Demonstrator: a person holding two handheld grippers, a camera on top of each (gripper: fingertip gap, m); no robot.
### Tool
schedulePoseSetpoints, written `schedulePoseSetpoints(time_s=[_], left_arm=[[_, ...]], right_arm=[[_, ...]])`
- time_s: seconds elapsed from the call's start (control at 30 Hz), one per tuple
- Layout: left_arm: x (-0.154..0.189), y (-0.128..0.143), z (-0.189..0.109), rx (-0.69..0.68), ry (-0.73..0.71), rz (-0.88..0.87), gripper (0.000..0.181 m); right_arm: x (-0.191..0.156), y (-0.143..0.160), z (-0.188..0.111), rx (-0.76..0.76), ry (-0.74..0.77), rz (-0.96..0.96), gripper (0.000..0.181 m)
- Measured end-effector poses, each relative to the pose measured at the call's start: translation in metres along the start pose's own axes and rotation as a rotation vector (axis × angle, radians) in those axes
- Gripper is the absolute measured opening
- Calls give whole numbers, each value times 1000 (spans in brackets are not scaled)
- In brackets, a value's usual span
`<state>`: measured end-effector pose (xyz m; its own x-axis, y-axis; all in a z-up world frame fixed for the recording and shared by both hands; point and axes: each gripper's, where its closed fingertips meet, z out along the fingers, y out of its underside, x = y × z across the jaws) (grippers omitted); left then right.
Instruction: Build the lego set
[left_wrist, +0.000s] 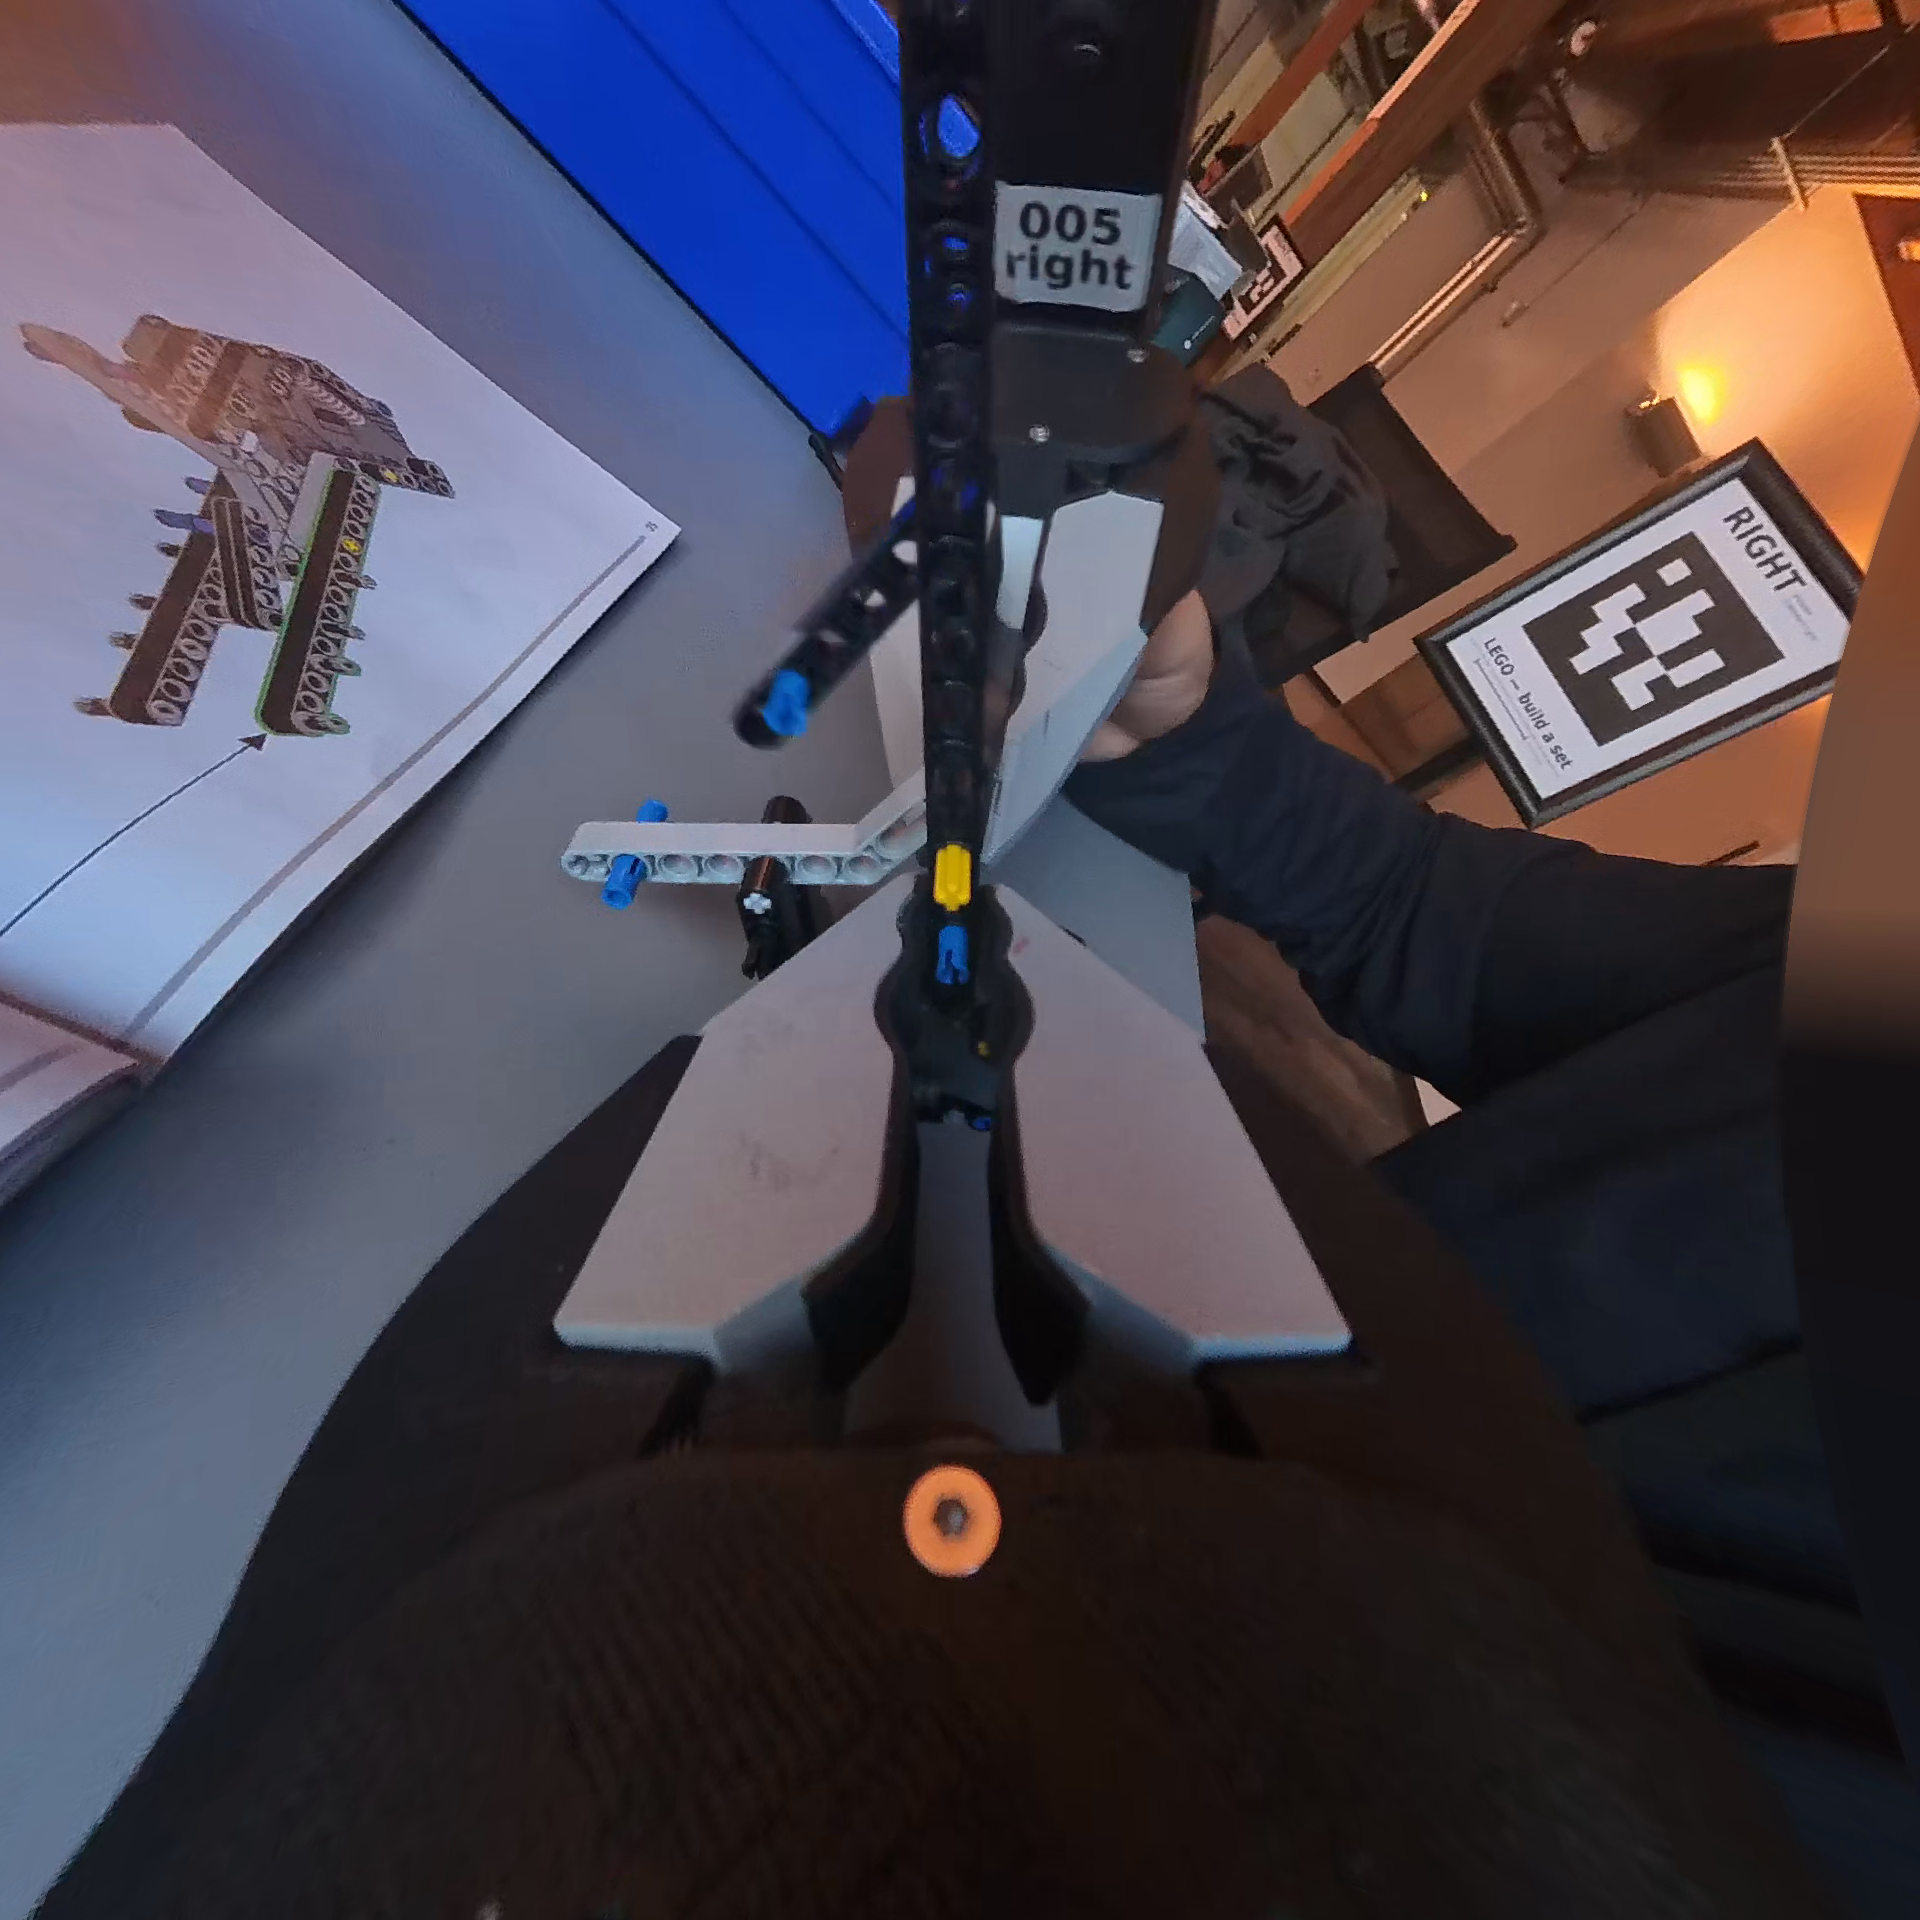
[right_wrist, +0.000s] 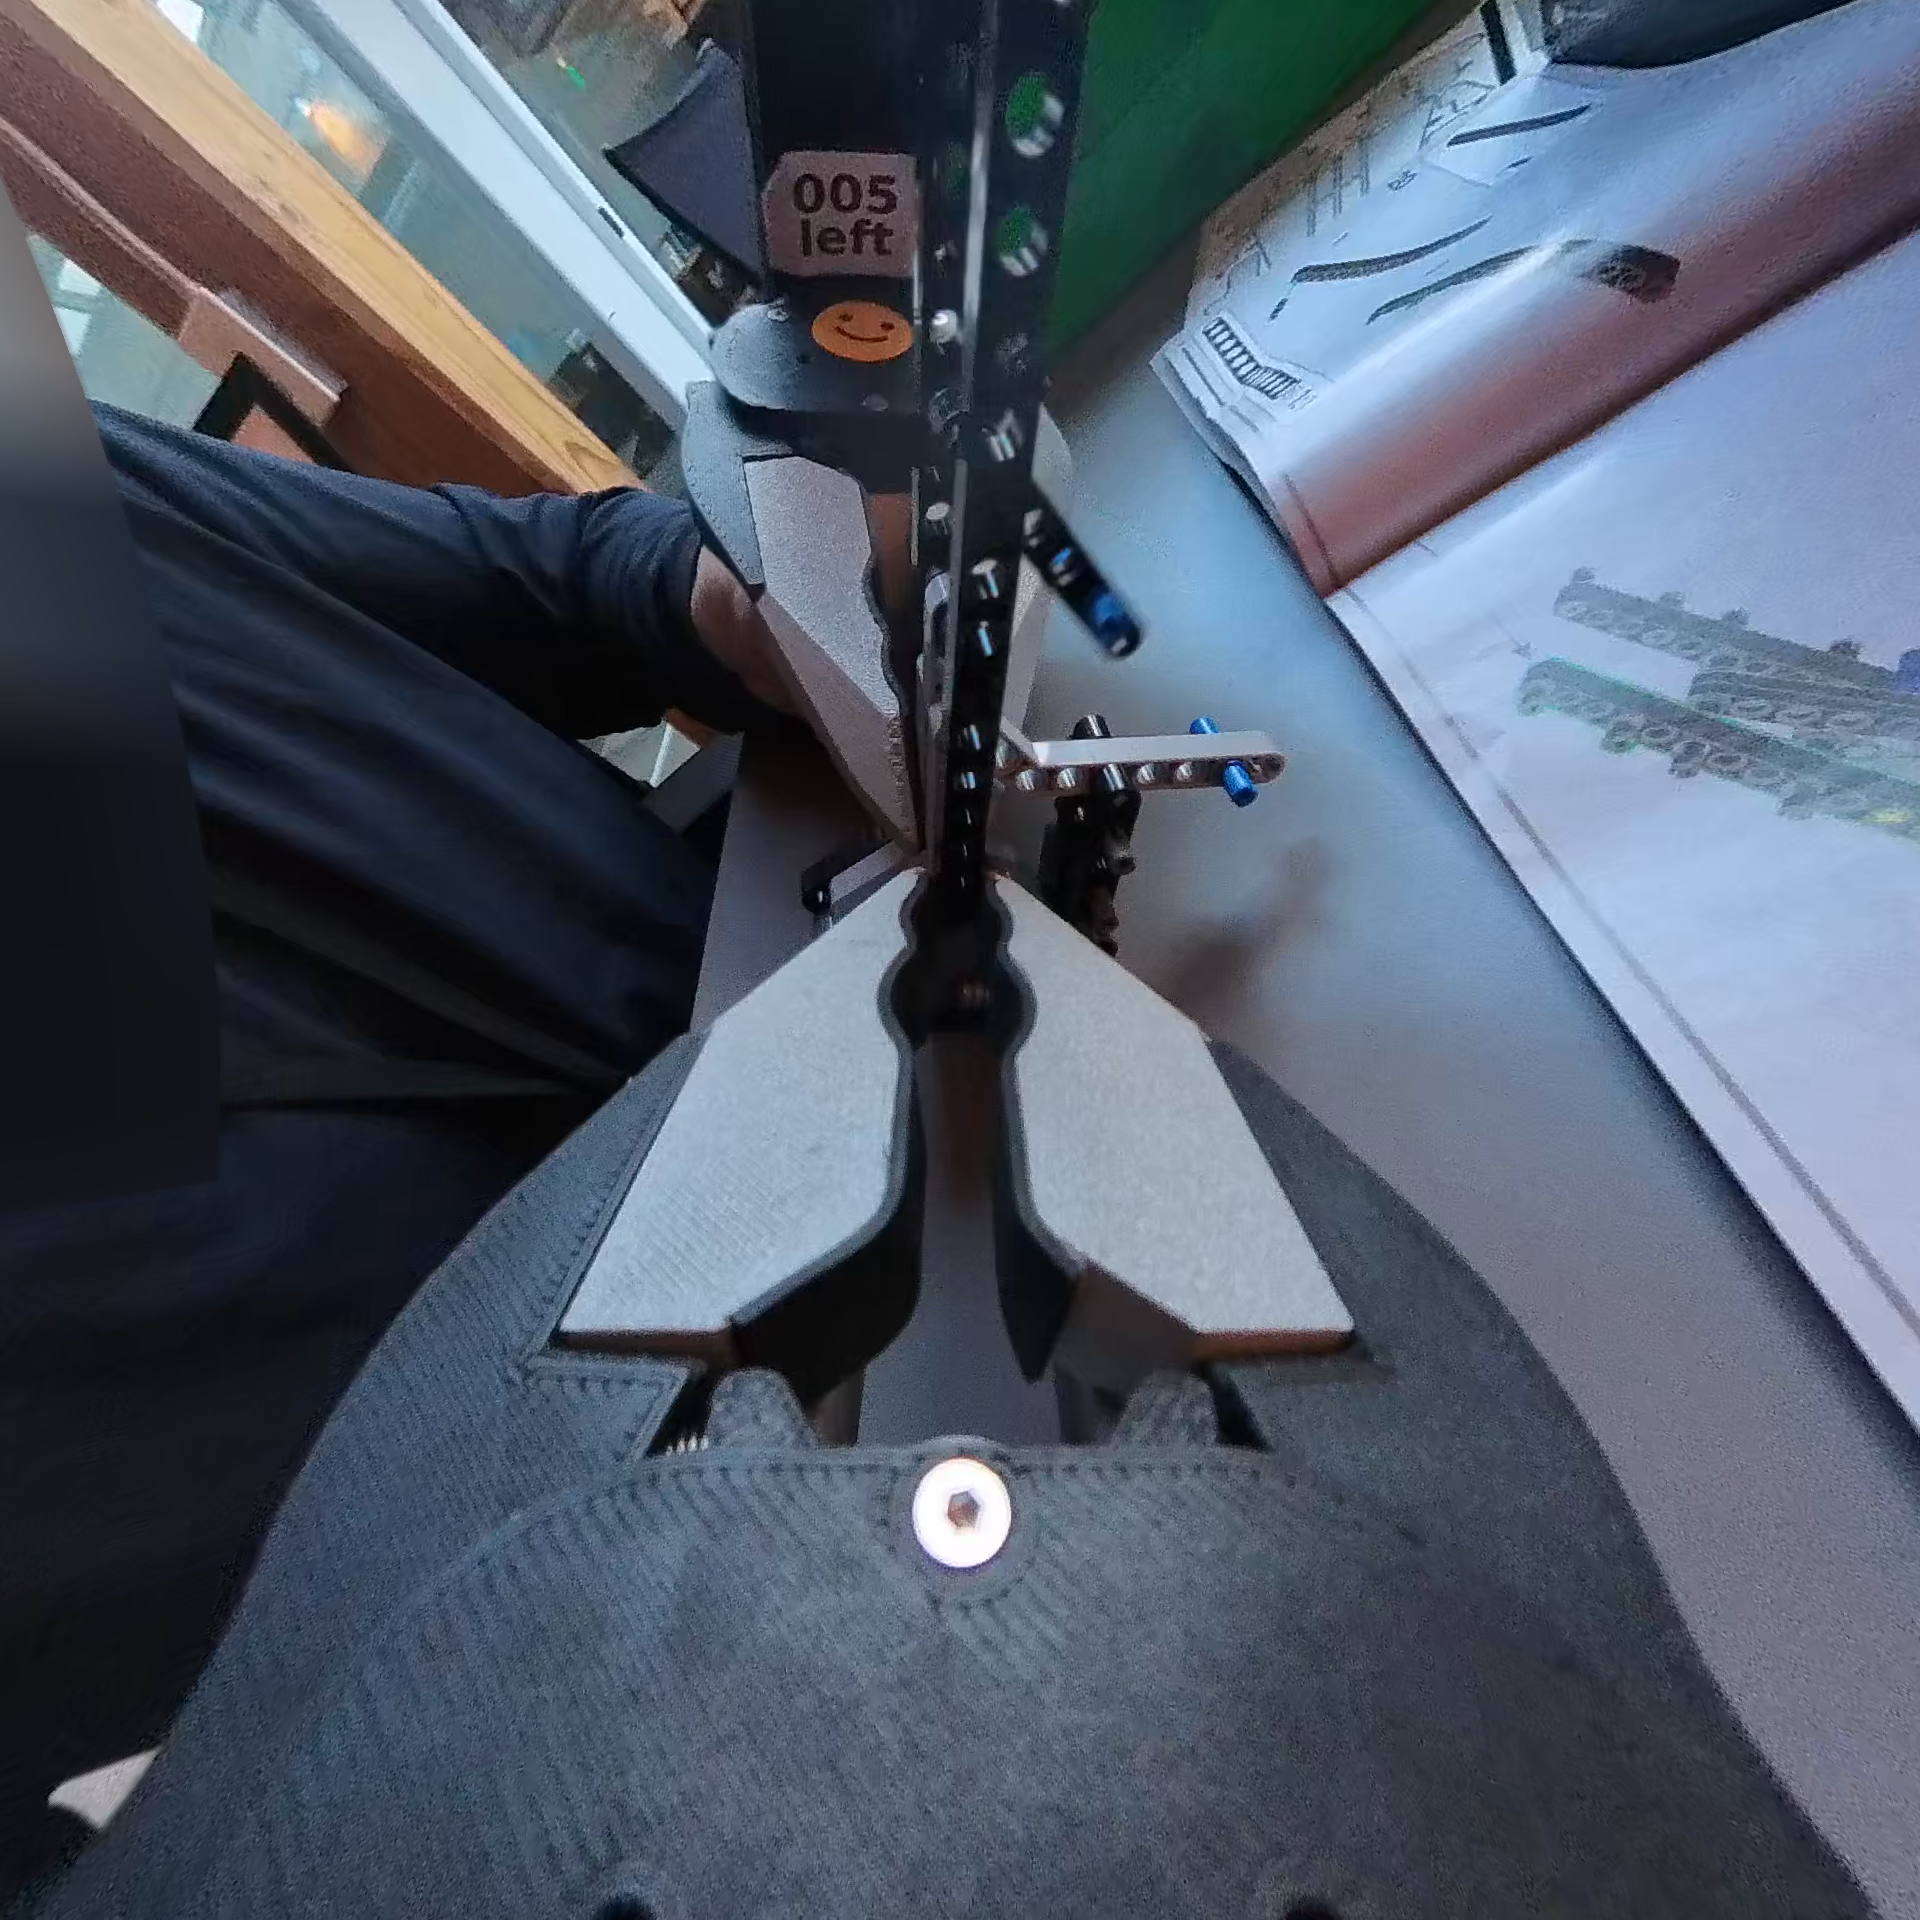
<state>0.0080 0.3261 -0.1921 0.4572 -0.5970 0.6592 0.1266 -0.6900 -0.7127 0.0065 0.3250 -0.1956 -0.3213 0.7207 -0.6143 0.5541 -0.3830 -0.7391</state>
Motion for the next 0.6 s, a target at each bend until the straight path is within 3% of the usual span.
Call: schedulePoseSetpoints(time_s=[0.3, 0.4, 0.6], left_arm=[[1, 1, 2, -19, 14, 13, 5], [5, 5, 3, -57, 57, 2, 5], [3, 4, 1, -97, 55, 31, 6]], right_arm=[[-1, -6, -3, 15, -49, 35, 6], [-1, -22, -17, 99, -40, 9, 21], [-4, -37, -26, 174, -41, -28, 10]])
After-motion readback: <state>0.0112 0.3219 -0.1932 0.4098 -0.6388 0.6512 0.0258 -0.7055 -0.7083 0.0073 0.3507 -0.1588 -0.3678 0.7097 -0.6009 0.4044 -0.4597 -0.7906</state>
